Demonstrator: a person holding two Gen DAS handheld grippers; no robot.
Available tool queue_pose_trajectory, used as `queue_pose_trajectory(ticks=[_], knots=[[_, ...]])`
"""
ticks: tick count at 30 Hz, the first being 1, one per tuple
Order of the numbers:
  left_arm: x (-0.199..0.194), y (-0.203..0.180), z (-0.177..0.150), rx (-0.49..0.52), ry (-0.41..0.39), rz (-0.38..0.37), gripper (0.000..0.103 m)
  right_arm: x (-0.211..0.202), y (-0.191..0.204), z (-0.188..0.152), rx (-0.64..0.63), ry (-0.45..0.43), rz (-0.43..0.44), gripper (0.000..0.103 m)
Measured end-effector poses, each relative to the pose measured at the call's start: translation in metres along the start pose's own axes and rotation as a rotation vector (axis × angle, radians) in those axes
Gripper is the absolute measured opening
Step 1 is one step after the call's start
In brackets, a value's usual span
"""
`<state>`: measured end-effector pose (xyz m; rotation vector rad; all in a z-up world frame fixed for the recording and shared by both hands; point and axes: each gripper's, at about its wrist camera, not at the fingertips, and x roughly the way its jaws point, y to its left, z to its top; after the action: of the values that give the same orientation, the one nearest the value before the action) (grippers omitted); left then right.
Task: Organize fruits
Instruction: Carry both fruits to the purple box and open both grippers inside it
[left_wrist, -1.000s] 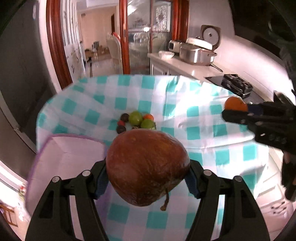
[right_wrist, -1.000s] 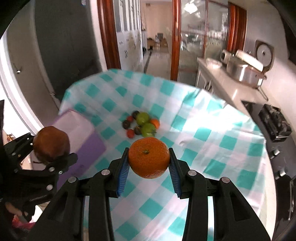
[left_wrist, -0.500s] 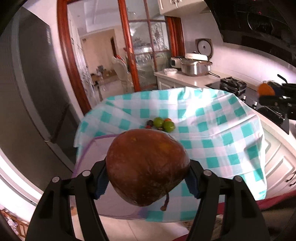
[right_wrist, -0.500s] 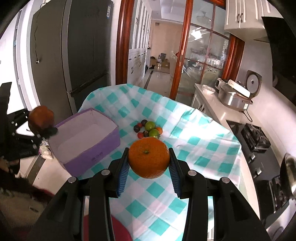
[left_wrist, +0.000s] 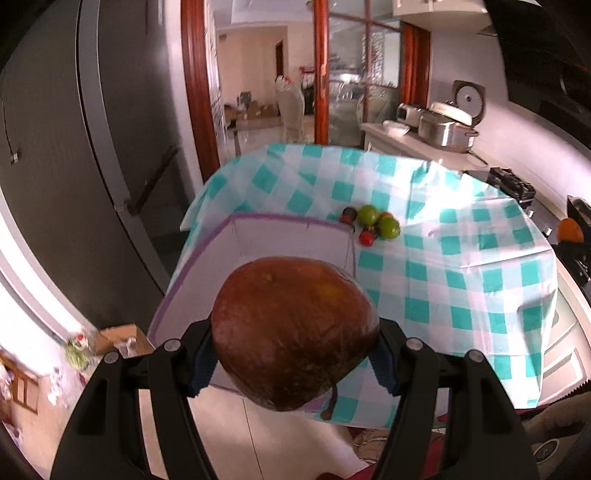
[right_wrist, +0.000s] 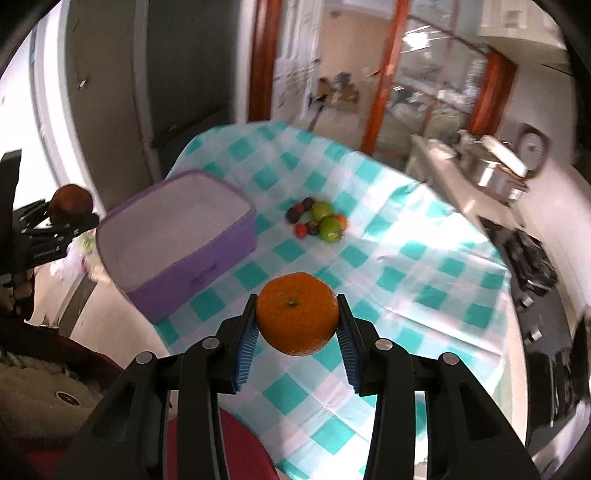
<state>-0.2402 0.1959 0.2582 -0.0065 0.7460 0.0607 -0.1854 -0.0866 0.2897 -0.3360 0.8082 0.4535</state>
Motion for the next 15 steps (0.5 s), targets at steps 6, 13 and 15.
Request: queue_pose_trajectory(ticks=[6,13,15], knots=[[0.058,0.020,-0.002,-0.111,0.129,0.047,0.068,0.089,0.049,0.056,-0.177,0.086,0.184,0.040],[0.134,0.059,-0.002,-0.226,0.314,0.163,0.068,0.209,0.134,0.126,-0.389,0.186,0.351,0.040],[0.155,0.068,-0.002,-0.257,0.365,0.193,0.068,0.242,0.155,0.139,-0.444,0.220,0.369,0.040]])
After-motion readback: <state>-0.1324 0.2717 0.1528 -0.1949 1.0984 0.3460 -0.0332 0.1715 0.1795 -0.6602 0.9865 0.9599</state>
